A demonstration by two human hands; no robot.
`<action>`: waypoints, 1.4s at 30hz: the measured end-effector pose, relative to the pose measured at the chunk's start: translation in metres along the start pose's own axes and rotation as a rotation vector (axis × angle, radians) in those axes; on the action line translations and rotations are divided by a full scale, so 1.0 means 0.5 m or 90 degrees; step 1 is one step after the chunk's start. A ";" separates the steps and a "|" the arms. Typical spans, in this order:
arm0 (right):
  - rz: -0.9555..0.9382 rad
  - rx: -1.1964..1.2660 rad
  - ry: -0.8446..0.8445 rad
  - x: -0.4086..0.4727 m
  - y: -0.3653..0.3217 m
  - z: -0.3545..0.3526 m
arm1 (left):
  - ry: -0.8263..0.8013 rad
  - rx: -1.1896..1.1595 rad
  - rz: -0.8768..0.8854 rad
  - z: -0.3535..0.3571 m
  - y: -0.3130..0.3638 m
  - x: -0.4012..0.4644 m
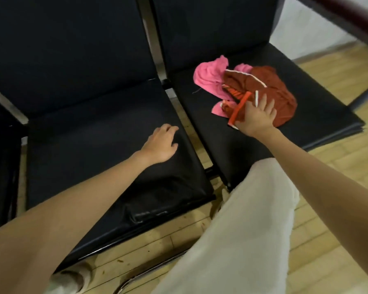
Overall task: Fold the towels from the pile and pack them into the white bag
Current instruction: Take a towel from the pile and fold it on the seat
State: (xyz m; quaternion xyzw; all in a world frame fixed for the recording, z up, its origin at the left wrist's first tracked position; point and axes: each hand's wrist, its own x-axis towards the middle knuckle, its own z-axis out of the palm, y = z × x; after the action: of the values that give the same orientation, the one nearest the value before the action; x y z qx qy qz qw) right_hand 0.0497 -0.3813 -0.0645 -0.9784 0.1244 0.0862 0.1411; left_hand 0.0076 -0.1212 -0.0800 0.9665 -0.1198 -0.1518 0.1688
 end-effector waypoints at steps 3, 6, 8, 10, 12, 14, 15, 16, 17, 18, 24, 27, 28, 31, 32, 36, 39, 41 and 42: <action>0.060 0.097 0.039 0.048 0.043 -0.020 | -0.010 0.042 0.083 -0.001 0.065 0.097; 0.091 0.195 0.071 0.096 0.073 -0.028 | -0.003 0.054 0.131 -0.015 0.127 0.193; 0.112 0.251 0.082 0.123 0.085 -0.032 | -0.004 0.049 0.159 -0.022 0.163 0.253; 0.134 0.297 0.077 0.145 0.094 -0.033 | -0.001 0.028 0.190 -0.029 0.196 0.309; 0.147 0.315 0.059 0.160 0.100 -0.030 | 0.005 0.021 0.214 -0.040 0.231 0.358; 0.156 0.294 0.049 0.168 0.107 -0.020 | 0.006 0.034 0.221 -0.049 0.267 0.403; 0.159 0.284 0.058 0.169 0.112 -0.014 | -0.002 0.037 0.226 -0.051 0.283 0.421; 0.161 0.287 0.073 0.168 0.118 -0.008 | -0.013 0.043 0.233 -0.050 0.296 0.438; 0.165 0.307 0.092 0.167 0.126 -0.002 | -0.029 0.056 0.232 -0.046 0.307 0.452; 0.165 0.335 0.112 0.166 0.133 0.004 | -0.052 0.080 0.220 -0.040 0.316 0.462; 0.114 0.457 0.290 0.148 0.139 0.020 | -0.132 0.189 0.158 -0.026 0.339 0.480; 0.137 0.549 0.374 0.129 0.127 0.015 | -0.044 0.102 0.187 -0.021 0.324 0.472; 0.155 0.588 0.390 0.123 0.121 0.013 | 0.002 0.042 0.199 -0.017 0.317 0.466; 0.174 0.667 0.459 0.104 0.094 -0.002 | 0.090 -0.207 0.164 -0.021 0.302 0.429; 0.161 0.674 0.482 0.097 0.081 -0.013 | 0.100 -0.325 0.124 -0.032 0.302 0.411; 0.079 0.705 0.518 0.065 0.017 -0.060 | 0.103 -0.651 0.035 -0.113 0.302 0.330; -0.006 0.710 0.556 0.022 -0.046 -0.087 | 0.142 -0.741 0.022 -0.184 0.284 0.259; -0.076 0.699 0.584 -0.015 -0.090 -0.103 | 0.171 -0.760 0.006 -0.222 0.263 0.210; -0.115 0.688 0.596 -0.034 -0.111 -0.110 | 0.184 -0.772 -0.001 -0.239 0.250 0.185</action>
State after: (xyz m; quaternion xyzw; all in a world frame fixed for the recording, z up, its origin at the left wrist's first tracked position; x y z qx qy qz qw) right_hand 0.0555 -0.3424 0.0053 -0.7125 0.1155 -0.4279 0.5439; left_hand 0.1103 -0.2270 0.0490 0.7094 0.0122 -0.0607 0.7021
